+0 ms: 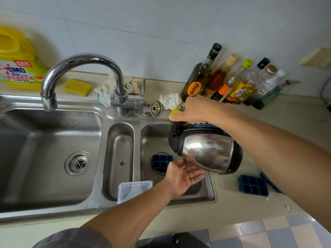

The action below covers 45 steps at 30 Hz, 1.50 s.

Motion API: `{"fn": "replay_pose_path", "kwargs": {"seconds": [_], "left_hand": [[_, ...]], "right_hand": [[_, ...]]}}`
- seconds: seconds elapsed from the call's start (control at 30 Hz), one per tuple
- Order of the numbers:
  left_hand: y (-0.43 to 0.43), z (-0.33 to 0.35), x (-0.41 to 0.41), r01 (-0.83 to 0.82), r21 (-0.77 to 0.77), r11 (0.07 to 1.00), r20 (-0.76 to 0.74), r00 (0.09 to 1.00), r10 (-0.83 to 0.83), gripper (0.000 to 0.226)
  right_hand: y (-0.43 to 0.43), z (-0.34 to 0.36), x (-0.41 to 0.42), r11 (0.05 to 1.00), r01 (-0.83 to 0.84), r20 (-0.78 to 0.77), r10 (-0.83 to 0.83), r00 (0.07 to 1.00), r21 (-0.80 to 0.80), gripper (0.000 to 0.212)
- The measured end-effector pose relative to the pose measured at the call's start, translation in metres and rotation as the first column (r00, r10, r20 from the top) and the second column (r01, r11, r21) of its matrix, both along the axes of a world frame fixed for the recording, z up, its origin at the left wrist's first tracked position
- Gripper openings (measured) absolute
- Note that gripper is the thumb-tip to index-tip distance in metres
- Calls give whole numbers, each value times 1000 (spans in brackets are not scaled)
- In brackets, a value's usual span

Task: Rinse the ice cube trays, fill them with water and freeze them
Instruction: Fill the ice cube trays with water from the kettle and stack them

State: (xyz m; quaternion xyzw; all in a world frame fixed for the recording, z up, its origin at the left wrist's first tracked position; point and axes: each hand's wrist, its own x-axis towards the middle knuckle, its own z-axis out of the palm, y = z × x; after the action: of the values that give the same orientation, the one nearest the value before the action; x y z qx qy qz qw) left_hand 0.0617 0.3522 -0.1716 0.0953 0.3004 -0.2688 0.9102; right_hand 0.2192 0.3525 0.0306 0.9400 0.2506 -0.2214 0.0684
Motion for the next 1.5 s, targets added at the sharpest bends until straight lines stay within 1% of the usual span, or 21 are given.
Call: {"fn": "replay_pose_path", "kwargs": {"seconds": [0.17, 0.3, 0.37, 0.43, 0.5, 0.57, 0.63, 0.7, 0.8, 0.87, 0.9, 1.03, 1.13, 1.2, 1.3, 1.37, 1.43, 1.5], "left_hand": [[-2, -1, 3, 10, 41, 999, -16, 1000, -9, 51], [0, -1, 5, -6, 102, 995, -9, 1000, 7, 48], [2, 0, 6, -24, 156, 987, -3, 1000, 25, 43], [7, 3, 10, -43, 252, 967, 7, 999, 43, 37], [14, 8, 14, -67, 362, 930, 24, 998, 62, 33], [24, 16, 17, -107, 449, 887, 53, 994, 93, 30], [33, 25, 19, -142, 508, 850, 66, 990, 125, 29], [41, 34, 18, -156, 569, 807, 66, 987, 145, 33], [48, 48, 14, -132, 668, 733, 73, 991, 112, 38], [51, 58, 9, -94, 721, 687, 64, 996, 70, 42], [52, 63, 7, -74, 751, 656, 62, 997, 41, 45], [52, 78, -2, -18, 856, 517, 57, 997, -59, 53], [50, 88, -7, -17, 899, 438, 79, 989, -123, 47], [50, 94, -9, -52, 923, 382, 133, 973, -189, 39], [50, 104, -7, -135, 953, 270, 210, 940, -271, 32], [50, 111, -5, -176, 962, 208, 237, 915, -325, 24], [48, 115, -3, -166, 971, 173, 218, 914, -344, 23], [43, 114, -1, -117, 981, 152, 162, 932, -324, 18]], "right_hand": [[-11, 4, -1, 999, 44, 8, -44, 999, 31, 69], [-28, 8, 1, 990, 110, -2, -110, 994, 85, 74], [-40, 11, 1, 982, 146, -49, -141, 989, 123, 75], [-54, 18, 0, 971, 188, -102, -174, 980, 146, 80], [-68, 22, -4, 967, 205, -129, -186, 974, 152, 82], [-83, 24, -9, 966, 196, -154, -170, 973, 171, 78], [-94, 26, -17, 956, 211, -243, -160, 957, 204, 76], [-104, 27, -25, 925, 280, -386, -167, 907, 257, 66], [-121, 23, -35, 830, 473, -598, -225, 769, 295, 42], [-133, 16, -41, 767, 573, -698, -239, 675, 290, 29], [-138, 12, -45, 748, 600, -724, -244, 645, 282, 27], [-154, -2, -58, 710, 654, -758, -270, 594, 260, 20], [-168, -10, -70, 633, 719, -809, -244, 536, 286, 18], [-177, -16, -79, 540, 777, -832, -228, 506, 324, 18], [-187, -27, -93, 357, 853, -855, -216, 471, 380, 14], [-193, -32, -99, 268, 875, -862, -212, 461, 402, 12], [-199, -39, -102, 179, 882, -853, -228, 469, 437, 14], [-205, -45, -103, 81, 878, -843, -252, 475, 471, 15]]}}
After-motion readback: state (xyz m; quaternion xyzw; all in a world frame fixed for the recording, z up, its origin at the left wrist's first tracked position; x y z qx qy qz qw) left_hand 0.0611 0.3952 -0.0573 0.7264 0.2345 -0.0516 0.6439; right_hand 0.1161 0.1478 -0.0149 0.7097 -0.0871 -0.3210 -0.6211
